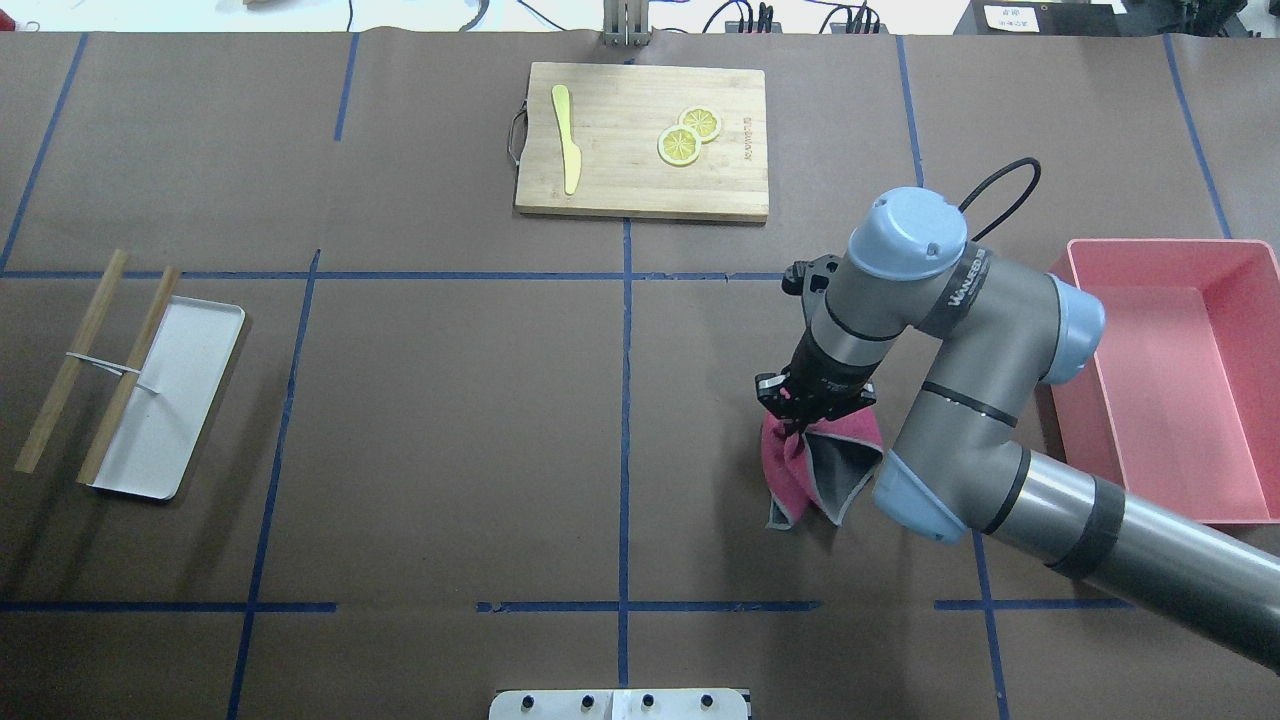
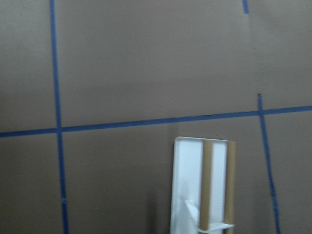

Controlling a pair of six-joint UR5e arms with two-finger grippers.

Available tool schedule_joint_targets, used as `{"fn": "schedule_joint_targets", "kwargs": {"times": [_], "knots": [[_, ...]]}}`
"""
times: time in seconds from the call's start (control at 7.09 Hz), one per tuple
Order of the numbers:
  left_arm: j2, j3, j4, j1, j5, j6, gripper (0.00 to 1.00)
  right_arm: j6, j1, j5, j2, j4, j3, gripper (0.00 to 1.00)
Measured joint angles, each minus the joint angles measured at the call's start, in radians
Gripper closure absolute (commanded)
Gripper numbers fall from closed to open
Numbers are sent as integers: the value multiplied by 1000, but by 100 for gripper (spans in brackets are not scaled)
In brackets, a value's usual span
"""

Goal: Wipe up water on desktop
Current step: 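Wipe the cloth across the table surface with the right gripper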

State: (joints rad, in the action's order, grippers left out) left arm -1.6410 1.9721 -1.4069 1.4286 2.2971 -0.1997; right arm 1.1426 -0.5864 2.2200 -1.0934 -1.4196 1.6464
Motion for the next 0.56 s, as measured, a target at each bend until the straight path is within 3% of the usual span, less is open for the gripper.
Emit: {"fn": "schedule_joint_targets", "kwargs": {"times": [0.28, 0.56], "knots": [[-13, -76, -6, 61, 4, 109, 0, 55, 43, -22, 30, 33, -2, 100], [-14, -90, -7, 74, 9, 129, 0, 54, 17, -47, 38, 37, -9, 100]]}}
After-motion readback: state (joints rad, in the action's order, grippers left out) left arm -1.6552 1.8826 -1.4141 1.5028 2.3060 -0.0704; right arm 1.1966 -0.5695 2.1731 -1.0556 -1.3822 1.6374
